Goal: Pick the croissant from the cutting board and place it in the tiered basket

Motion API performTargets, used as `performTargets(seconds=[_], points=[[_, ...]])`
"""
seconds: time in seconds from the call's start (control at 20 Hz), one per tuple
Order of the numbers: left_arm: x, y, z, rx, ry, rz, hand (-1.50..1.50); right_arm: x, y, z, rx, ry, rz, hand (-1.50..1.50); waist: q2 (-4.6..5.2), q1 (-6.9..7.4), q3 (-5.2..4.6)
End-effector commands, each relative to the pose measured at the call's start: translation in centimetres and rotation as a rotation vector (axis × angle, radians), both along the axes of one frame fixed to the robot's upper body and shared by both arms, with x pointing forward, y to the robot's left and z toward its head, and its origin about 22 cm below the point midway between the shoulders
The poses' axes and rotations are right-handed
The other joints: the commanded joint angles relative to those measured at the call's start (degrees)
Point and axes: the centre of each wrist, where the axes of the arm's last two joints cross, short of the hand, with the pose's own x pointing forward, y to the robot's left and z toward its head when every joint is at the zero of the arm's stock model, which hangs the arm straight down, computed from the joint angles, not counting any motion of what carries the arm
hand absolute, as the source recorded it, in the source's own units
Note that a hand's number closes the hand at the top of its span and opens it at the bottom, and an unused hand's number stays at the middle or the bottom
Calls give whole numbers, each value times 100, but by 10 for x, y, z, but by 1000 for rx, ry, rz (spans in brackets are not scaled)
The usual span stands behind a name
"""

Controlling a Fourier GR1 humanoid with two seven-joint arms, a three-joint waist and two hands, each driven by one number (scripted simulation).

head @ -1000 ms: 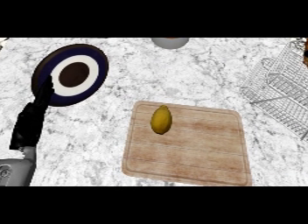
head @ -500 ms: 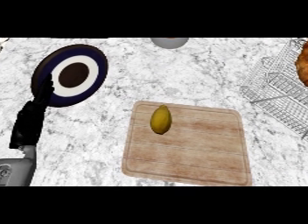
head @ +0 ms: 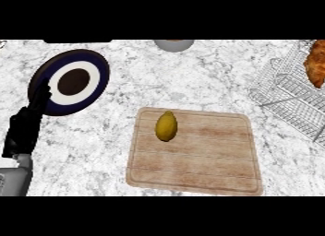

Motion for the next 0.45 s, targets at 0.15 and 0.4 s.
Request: performTargets(seconds=[0.15, 0.4], points=[[-8, 5, -2, 1, -3, 8, 0, -98, 1, -6, 76, -14, -17, -150, -19, -101, 5], [-15, 4, -7, 8, 4, 11, 0, -166, 5, -37, 88, -92, -1, -150, -11, -97, 12]])
